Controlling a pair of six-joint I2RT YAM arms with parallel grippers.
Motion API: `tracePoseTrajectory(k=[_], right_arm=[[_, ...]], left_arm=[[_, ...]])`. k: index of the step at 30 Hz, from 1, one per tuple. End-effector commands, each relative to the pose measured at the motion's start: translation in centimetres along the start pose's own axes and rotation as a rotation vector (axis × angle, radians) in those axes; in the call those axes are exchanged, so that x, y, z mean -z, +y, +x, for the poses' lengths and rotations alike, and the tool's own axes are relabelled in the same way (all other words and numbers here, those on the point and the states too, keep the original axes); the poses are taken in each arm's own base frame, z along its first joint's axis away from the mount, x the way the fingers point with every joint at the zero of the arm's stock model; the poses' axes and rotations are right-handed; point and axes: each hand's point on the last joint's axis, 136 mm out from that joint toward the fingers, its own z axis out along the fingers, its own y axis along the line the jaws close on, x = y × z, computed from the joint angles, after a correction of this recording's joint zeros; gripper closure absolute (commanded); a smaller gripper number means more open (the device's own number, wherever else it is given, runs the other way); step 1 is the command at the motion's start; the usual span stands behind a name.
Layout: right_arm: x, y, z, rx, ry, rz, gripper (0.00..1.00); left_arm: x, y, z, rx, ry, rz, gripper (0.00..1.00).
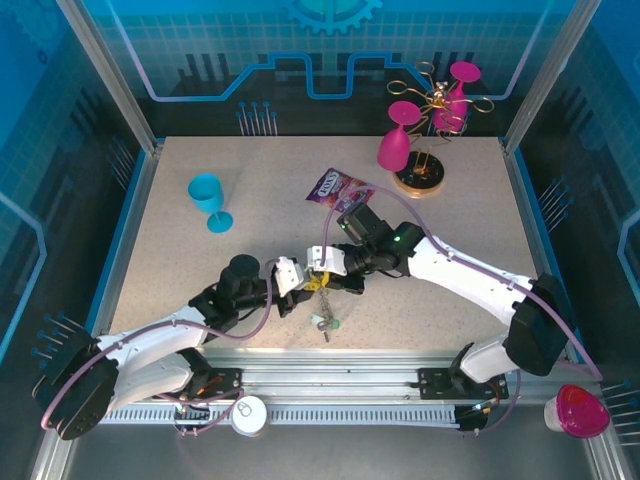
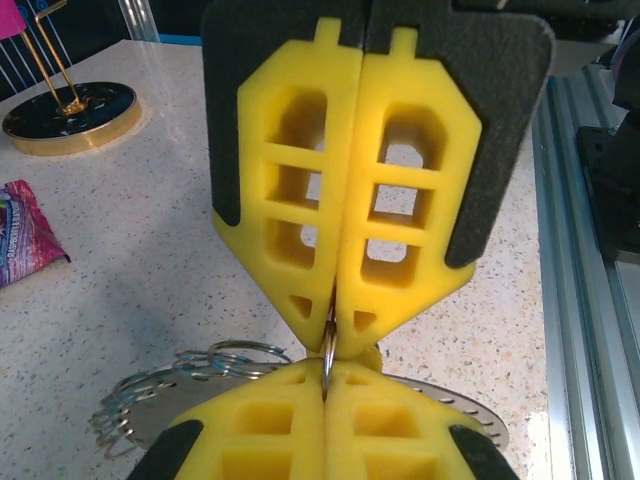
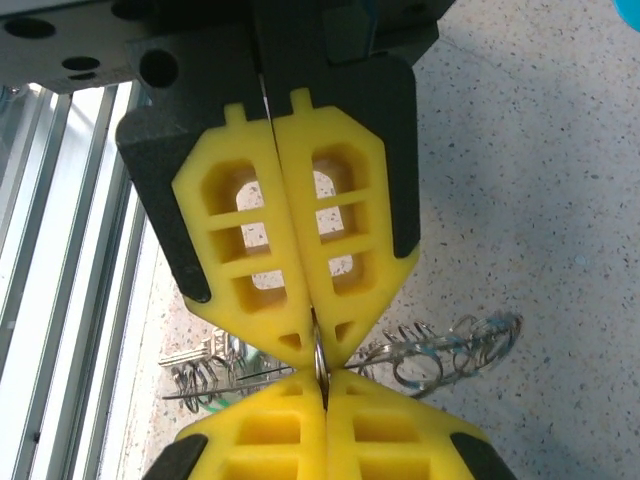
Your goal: Put the keys on the keyring
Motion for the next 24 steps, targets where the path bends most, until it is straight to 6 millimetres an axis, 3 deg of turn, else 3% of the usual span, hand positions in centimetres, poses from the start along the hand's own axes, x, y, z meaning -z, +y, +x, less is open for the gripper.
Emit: tracePoseTrajectory(k=[1,2,4,7,16,24], right_arm=[[-0.1,1.4,-0.9,0.028,-0.014,-0.048,1.0],[0.2,1.0,-1.1,0.012,-0.035,-0.031,0.97],[1.2,0.2,-1.4,-0.036,-0.114,0.007,0.77],[2.8,-0.5,-1.7,-0.096,-0.259,0.036,0.67],[2.7,-0.1,-1.6,-0.107,-0.326,0.014,0.65],[2.2,0.0,-1.5,-0.106,-0.333,-0.004,0.75]], left_arm=[[-0.1,0.3,-3.0,-0.064,-0.083,0.001,1.0],[0.0,0.3,-3.1,-0.066,-0.09,-0.002,1.0],[0.4,0.2,-3.3,-0.078,-0.122,-0.011,1.0],[0.9,0.0,-3.8,-0.08,-0.183,-0.019,1.0],[1.1,-0.7,-4.2,-0.052,-0.231,0.016,1.0],[1.1,-0.9,-4.6,-0.041,-0.259,0.029,1.0]])
